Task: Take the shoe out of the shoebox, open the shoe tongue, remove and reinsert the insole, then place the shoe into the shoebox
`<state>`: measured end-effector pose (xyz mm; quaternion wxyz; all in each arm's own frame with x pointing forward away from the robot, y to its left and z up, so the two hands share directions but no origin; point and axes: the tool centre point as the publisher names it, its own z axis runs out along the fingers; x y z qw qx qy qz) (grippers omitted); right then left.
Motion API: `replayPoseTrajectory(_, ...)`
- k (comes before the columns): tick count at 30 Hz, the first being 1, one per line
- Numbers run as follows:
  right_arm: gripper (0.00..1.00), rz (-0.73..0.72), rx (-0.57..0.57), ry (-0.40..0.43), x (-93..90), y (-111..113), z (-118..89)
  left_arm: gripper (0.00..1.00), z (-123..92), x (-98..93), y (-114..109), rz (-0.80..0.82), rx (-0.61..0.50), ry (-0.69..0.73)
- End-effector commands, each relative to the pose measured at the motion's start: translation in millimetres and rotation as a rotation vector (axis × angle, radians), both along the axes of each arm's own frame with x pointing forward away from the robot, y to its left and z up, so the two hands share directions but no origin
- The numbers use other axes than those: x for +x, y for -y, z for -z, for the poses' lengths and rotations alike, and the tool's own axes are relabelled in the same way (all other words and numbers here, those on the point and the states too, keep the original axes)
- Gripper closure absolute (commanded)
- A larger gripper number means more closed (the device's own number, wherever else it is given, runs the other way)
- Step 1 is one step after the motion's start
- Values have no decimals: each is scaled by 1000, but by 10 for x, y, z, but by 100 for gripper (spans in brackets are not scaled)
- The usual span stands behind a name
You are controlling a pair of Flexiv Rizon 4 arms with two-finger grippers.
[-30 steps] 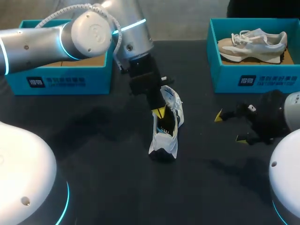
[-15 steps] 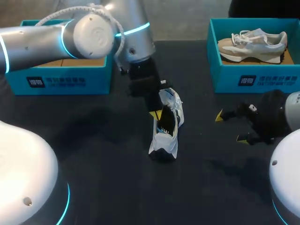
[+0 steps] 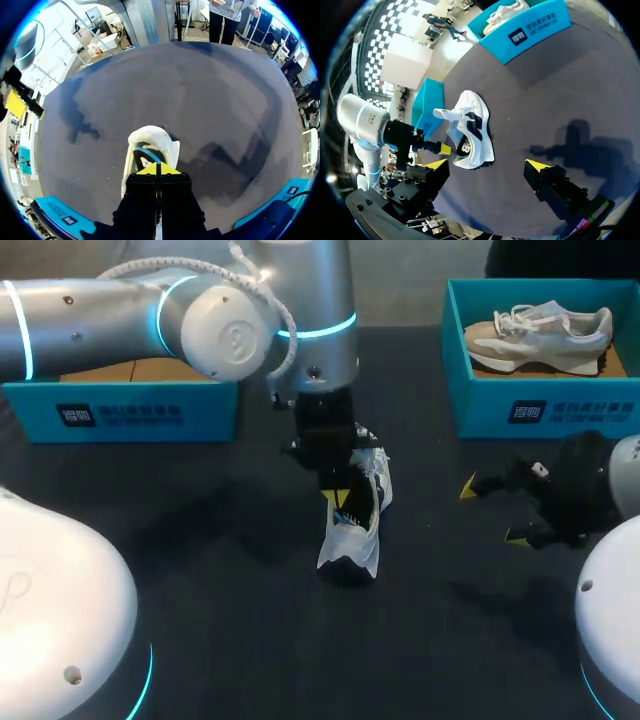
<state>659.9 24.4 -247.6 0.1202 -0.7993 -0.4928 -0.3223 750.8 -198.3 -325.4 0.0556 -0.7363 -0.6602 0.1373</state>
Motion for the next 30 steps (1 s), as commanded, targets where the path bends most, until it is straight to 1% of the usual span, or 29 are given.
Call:
replayPoseTrajectory(1, 0, 3, -2, 1, -18, -10, -6, 100, 157, 11, 109, 0, 25, 5)
replayPoseTrajectory(5, 0, 3, -2, 1, -18, -10, -6, 100, 247, 56, 135, -3, 41, 7)
replayPoseTrajectory(11, 0, 3, -2, 1, -18, -10, -6, 100, 284, 87, 147, -2, 47, -2)
replayPoseTrajectory(17, 0, 3, -2, 1, -18, -10, -6, 100, 386, 36, 146, 5, 57, -22)
replayPoseTrajectory(25, 0, 3, -2, 1, -18, -10, -6, 100, 527, -81, 153, 11, 68, -47)
replayPoseTrajectory(30, 0, 3, -2, 1, -18, -10, -6, 100, 619, -112, 170, 5, 80, -49)
